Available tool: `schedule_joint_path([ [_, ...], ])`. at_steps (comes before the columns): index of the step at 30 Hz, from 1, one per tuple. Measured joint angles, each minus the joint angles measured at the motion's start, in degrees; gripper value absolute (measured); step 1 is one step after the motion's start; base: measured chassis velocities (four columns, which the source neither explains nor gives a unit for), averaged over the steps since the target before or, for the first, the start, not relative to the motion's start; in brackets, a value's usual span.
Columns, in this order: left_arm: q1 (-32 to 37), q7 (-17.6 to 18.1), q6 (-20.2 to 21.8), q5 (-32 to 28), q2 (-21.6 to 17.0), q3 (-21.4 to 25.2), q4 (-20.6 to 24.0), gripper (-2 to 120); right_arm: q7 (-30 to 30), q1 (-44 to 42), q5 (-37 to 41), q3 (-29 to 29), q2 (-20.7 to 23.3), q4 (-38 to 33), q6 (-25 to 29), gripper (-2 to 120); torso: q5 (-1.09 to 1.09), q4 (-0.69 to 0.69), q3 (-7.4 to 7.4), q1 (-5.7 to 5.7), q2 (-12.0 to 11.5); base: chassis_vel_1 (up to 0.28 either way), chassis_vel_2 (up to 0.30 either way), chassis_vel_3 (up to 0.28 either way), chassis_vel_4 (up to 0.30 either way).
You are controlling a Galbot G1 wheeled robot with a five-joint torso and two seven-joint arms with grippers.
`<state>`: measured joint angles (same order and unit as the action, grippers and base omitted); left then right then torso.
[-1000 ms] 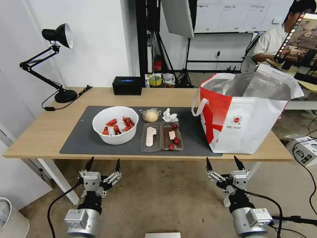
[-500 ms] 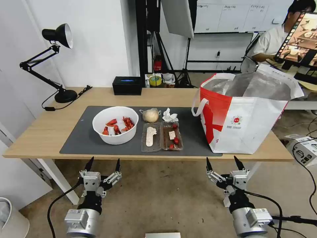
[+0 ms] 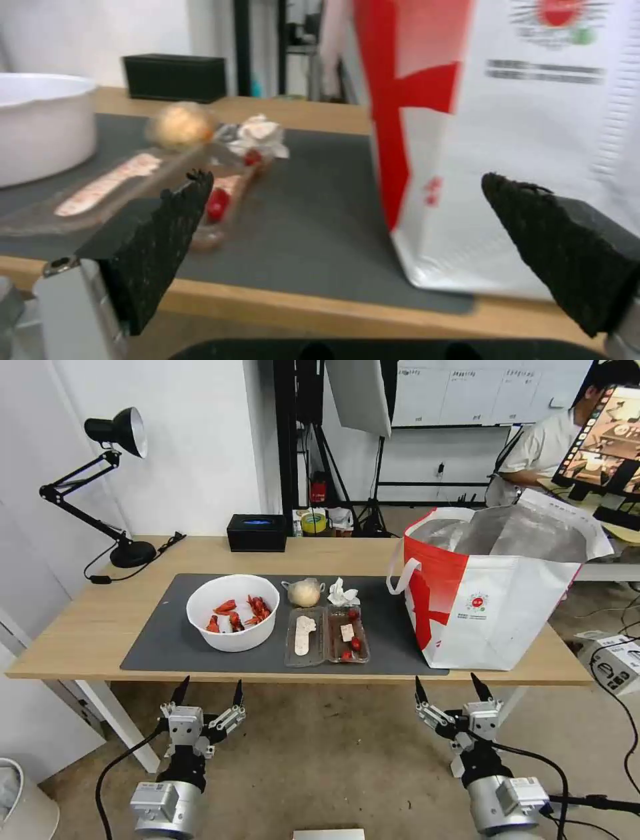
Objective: Pick up the trash from the table and place it into the takeout bag.
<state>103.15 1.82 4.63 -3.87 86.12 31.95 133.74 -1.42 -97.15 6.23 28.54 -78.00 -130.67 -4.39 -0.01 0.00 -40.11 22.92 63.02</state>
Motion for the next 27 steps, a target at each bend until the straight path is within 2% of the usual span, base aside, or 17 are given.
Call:
schedule_joint_path([
  [2, 0.0, 2.1, 5.1, -4.3, 0.2, 0.5, 2.2, 100, -1.0, 3.8, 4.0, -1.9, 4.9, 0.7, -2.8, 100, 0.0, 0.0, 0.0, 0.0, 0.0, 0.0, 0.0, 0.0, 0.0],
  [3, 0.0, 2.1, 5.1, -4.3, 0.2, 0.5, 2.2, 100, -1.0, 3.8, 4.0, -1.9, 4.9, 0.7, -2.8, 100, 0.0, 0.0, 0.0, 0.0, 0.0, 0.0, 0.0, 0.0, 0.0],
  [6, 0.1, 4.7, 11.7, -9.7, 0.5, 1.2, 5.1, 100, -2.2, 8.7, 9.0, -4.3, 11.4, 1.7, -6.4, 100, 0.0, 0.01, 0.0, 0.0, 0.0, 0.0, 0.0, 0.0, 0.0],
  [7, 0.1, 4.7, 11.7, -9.7, 0.5, 1.2, 5.1, 100, -2.2, 8.7, 9.0, -4.3, 11.4, 1.7, -6.4, 100, 0.0, 0.01, 0.0, 0.0, 0.0, 0.0, 0.0, 0.0, 0.0],
  [9, 0.2, 6.3, 15.8, -13.0, 0.7, 1.6, 6.9, 100, -2.9, 11.5, 11.7, -5.6, 15.2, 2.3, -8.3, 100, 0.0, 0.03, 0.0, 0.01, 0.0, 0.0, 0.0, 0.0, 0.0],
  [10, 0.2, 7.4, 18.3, -15.1, 0.8, 1.8, 8.0, 100, -3.1, 12.5, 12.8, -6.2, 16.5, 2.7, -9.0, 100, 0.01, -0.01, 0.0, 0.0, 0.0, 0.0, 0.0, 0.0, 0.0],
  [12, 0.2, 7.9, 19.9, -16.4, 0.9, 1.9, 8.7, 100, -3.3, 13.8, 14.3, -7.1, 18.0, 3.5, -10.0, 100, -0.01, -0.02, 0.0, 0.0, 0.0, 0.0, 0.0, 0.0, 0.0],
  [13, 0.0, 8.5, 21.0, -17.9, 0.9, 2.0, 8.9, 100, -3.6, 15.1, 15.7, -8.0, 19.4, 4.3, -11.0, 100, -0.01, 0.04, -0.01, 0.0, 0.0, 0.0, 0.0, 0.0, 0.0],
  [17, -0.7, 8.7, 21.7, -19.6, 0.7, 2.0, 8.1, 100, -3.8, 15.7, 16.5, -8.6, 19.9, 5.0, -11.6, 100, 0.01, -0.01, -0.01, 0.02, 0.0, 0.0, 0.0, 0.0, 0.0],
  [27, -0.9, 8.3, 21.6, -20.1, 0.8, 1.7, 7.6, 100, -3.9, 15.4, 16.1, -9.7, 18.9, 5.8, -11.5, 100, 0.01, -0.01, 0.0, 0.01, 0.0, 0.0, 0.0, 0.0, 0.0],
])
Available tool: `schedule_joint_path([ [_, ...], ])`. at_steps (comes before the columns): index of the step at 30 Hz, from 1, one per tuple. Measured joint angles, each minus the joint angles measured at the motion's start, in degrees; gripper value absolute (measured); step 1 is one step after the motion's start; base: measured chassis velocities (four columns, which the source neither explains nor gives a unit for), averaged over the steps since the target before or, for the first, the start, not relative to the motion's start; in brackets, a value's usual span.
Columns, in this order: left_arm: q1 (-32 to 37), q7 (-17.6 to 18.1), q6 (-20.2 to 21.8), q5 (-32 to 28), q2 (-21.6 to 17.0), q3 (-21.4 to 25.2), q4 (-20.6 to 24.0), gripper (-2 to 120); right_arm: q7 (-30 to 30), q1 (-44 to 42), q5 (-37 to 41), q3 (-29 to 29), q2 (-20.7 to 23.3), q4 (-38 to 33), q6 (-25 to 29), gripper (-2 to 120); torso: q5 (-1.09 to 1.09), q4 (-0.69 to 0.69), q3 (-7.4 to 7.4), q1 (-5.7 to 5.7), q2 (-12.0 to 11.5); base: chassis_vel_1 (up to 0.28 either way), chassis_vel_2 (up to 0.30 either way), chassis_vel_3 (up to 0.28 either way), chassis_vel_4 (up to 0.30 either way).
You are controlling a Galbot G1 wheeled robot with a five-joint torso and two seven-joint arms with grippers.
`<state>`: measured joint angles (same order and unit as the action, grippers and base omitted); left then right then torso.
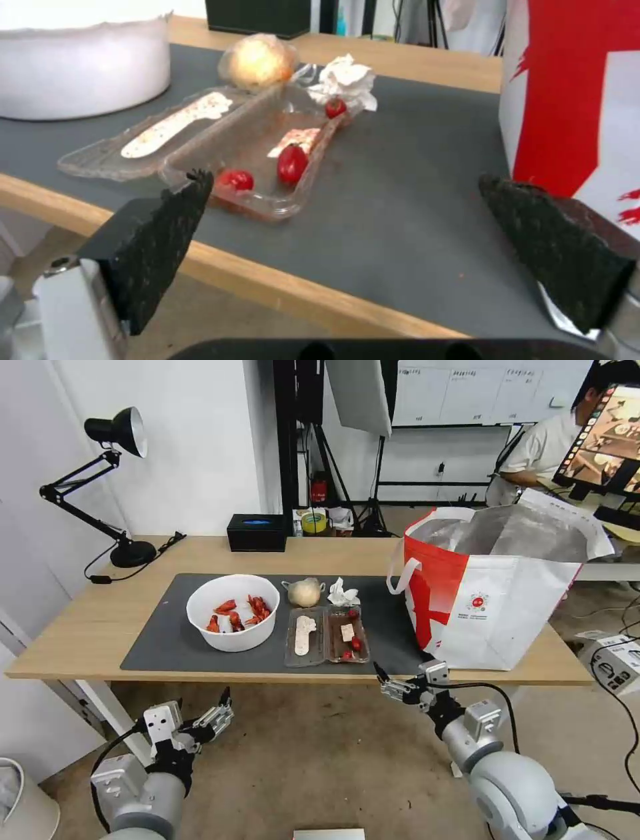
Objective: Pick up the trash from the table and place it into the takeout bag.
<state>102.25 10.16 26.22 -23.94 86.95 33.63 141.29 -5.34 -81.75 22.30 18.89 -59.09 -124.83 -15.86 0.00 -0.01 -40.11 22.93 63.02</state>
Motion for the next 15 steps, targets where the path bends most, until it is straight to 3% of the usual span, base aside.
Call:
schedule_joint_path([
  [7, -1.9, 1.4, -0.3, -7.5, -0.3, -0.7, -0.7, 100, -1.3, 1.7, -0.1, -1.5, 0.0, 0.3, -0.4, 100, 0.0, -0.01, 0.0, 0.0, 0.0, 0.0, 0.0, 0.0, 0.0],
  [10, -3.1, 3.4, -0.4, -12.6, 0.0, -0.6, -0.9, 100, -2.0, 4.3, -0.1, -3.9, 0.6, 1.6, -0.8, 100, -0.01, 0.04, 0.0, 0.0, 0.0, 0.0, 0.0, 0.0, 0.0],
  [15, -6.4, 6.4, -1.4, -20.5, -0.3, -1.5, -2.2, 100, -2.1, 4.3, -0.2, -4.4, 0.8, 1.7, -0.8, 100, 0.0, 0.0, 0.0, 0.0, 0.0, 0.0, 0.0, 0.0, 0.0],
])
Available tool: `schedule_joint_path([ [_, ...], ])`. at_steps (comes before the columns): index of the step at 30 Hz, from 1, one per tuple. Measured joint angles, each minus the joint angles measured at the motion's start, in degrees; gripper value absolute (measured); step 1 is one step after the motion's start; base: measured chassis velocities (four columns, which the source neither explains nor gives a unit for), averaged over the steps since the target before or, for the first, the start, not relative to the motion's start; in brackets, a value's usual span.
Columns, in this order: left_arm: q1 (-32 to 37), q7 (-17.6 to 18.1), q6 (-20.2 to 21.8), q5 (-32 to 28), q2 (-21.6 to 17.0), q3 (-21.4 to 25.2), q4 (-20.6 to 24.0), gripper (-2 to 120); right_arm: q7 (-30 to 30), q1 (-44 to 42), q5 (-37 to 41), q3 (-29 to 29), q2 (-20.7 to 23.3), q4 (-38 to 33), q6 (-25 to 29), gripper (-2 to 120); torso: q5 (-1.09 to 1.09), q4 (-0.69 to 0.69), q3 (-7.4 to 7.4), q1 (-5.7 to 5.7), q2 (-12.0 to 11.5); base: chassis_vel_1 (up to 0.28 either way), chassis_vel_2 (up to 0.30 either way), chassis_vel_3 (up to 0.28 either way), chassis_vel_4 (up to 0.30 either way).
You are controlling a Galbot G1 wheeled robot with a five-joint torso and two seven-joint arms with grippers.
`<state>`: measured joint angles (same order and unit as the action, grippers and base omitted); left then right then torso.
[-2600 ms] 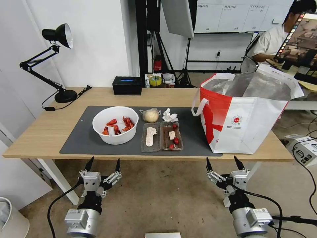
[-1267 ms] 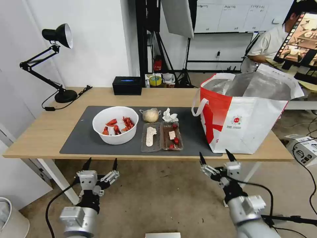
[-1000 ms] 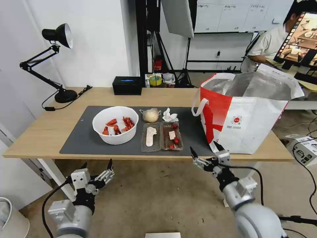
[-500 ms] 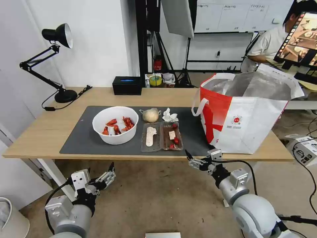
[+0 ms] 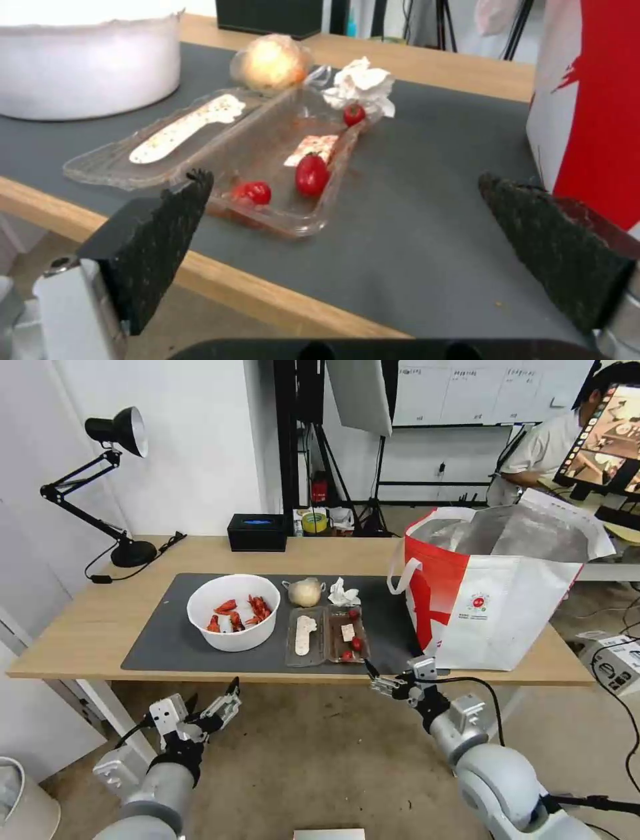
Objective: Pick up the trash from the table and place it into the takeout bag.
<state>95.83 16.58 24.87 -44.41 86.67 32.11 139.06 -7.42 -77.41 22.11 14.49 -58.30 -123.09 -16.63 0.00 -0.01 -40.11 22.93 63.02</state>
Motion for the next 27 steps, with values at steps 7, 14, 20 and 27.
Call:
schedule_joint_path([
  [7, -4.8, 4.2, -0.3, -10.0, -0.4, -2.8, -3.2, 100, -0.1, -0.6, -0.2, 1.0, 0.0, -0.5, 0.0, 100, 0.0, 0.01, 0.0, -0.01, 0.0, 0.0, 0.0, 0.0, 0.0],
  [14, -8.5, 7.8, -0.7, -16.3, 0.1, -6.4, -5.3, 100, 0.0, -1.3, 0.0, 2.9, 0.5, -1.3, 0.1, 100, -0.01, 0.0, 0.0, -0.01, 0.0, 0.0, 0.0, 0.0, 0.0],
  [20, -10.9, 10.5, -1.2, -20.4, 0.6, -8.8, -6.9, 100, 0.0, -2.0, 0.1, 4.1, 0.5, -1.5, 0.1, 100, -0.01, 0.0, 0.0, 0.0, 0.0, 0.0, 0.0, 0.0, 0.0],
  [27, -12.7, 13.6, -1.9, -23.5, 1.2, -12.4, -8.5, 100, -0.4, -3.4, 0.1, 4.8, -0.6, -2.0, 0.1, 100, -0.01, 0.0, 0.0, -0.01, 0.0, 0.0, 0.0, 0.0, 0.0],
])
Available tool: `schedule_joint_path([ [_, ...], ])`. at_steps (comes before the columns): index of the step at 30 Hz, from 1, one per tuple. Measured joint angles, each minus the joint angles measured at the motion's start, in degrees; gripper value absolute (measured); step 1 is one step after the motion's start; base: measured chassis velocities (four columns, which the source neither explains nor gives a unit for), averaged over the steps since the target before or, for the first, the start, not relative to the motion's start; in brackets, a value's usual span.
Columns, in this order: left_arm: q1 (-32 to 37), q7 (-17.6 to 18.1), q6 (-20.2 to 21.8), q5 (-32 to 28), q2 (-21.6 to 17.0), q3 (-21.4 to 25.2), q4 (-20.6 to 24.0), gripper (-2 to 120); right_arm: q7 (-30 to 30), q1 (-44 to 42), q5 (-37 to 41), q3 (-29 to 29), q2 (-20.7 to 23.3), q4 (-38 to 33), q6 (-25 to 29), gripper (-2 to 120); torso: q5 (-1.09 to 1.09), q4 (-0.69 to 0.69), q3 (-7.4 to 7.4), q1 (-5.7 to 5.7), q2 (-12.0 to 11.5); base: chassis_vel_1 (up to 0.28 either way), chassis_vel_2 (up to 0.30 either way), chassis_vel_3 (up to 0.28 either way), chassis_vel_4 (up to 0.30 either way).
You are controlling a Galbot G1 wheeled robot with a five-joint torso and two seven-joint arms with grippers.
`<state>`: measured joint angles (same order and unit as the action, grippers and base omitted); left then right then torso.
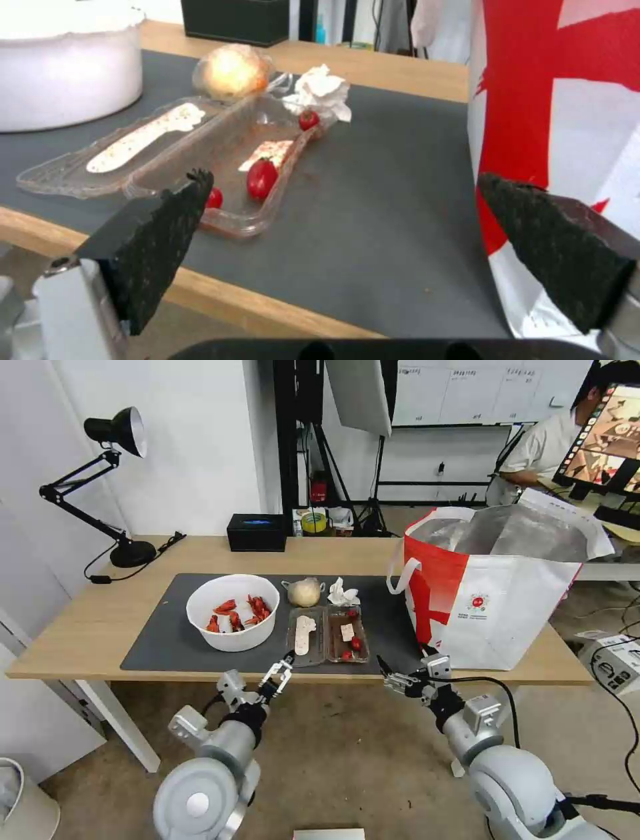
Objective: Pick up the trash from the table and place it into the takeout bag.
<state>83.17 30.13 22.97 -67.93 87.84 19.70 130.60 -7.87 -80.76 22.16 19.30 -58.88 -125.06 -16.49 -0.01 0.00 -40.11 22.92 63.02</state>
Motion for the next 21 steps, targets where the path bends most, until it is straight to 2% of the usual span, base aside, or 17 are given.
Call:
schedule_joint_path([
  [8, -1.5, 0.5, -0.8, -1.0, 0.3, -2.9, -1.9, 100, -0.4, -1.4, 0.0, 1.1, -0.4, -0.3, 0.1, 100, 0.01, 0.0, 0.0, 0.0, 0.0, 0.0, 0.0, 0.0, 0.0],
  [21, -4.3, 0.2, -1.6, -2.0, 0.4, -4.9, -4.2, 100, -0.6, -2.8, -0.2, 1.9, -0.8, -0.4, 0.4, 100, 0.01, 0.0, 0.0, 0.0, 0.0, 0.0, 0.0, 0.0, 0.0],
])
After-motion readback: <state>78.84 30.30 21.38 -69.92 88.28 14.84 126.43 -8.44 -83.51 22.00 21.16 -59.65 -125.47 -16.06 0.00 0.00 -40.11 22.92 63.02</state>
